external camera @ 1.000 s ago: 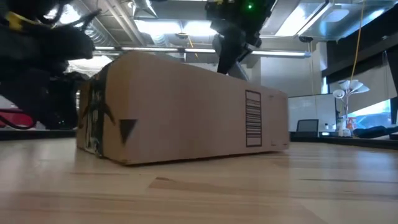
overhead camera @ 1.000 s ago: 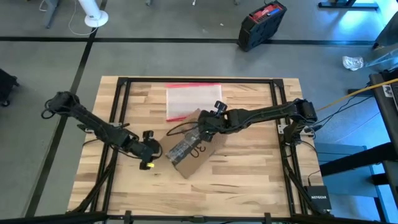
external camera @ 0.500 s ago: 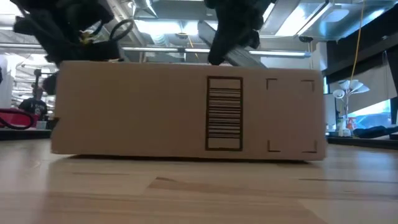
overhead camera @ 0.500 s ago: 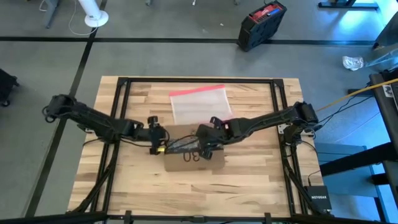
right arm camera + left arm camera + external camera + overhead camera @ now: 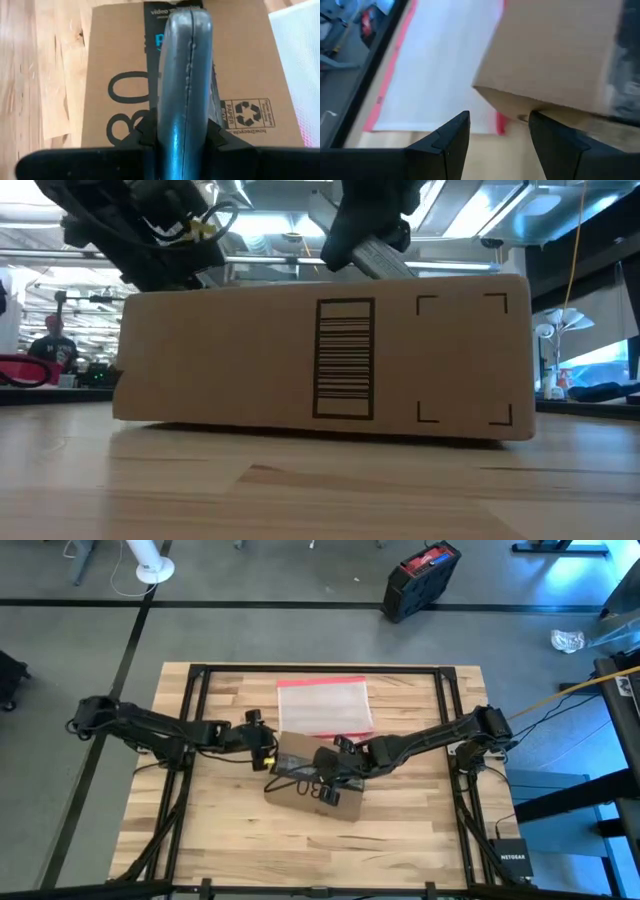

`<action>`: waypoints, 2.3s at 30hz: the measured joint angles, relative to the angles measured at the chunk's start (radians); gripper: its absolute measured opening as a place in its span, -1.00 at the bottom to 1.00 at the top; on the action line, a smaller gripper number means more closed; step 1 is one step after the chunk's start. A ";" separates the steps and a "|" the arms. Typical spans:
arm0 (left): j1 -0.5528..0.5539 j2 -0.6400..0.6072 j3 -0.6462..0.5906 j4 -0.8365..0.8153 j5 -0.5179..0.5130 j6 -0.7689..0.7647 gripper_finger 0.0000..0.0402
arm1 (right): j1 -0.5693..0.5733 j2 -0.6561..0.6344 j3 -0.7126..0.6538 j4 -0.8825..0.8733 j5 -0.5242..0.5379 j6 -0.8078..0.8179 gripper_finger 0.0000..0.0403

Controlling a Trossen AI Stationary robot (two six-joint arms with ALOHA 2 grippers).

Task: Unpack boxes
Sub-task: Open the cardboard box using the gray cutter

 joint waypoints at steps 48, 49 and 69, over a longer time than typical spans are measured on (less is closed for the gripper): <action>-0.054 -0.348 0.039 -0.097 0.226 -0.114 -0.14 | 0.474 -0.423 0.016 -0.200 0.899 -0.169 -0.68; -0.060 -0.348 0.034 -0.075 0.232 -0.110 -0.14 | 0.488 -0.423 0.016 -0.233 0.914 -0.135 -0.68; -0.080 -0.348 -0.148 0.178 0.391 0.001 -0.14 | 0.097 -0.647 -0.701 0.895 0.387 -0.495 -0.68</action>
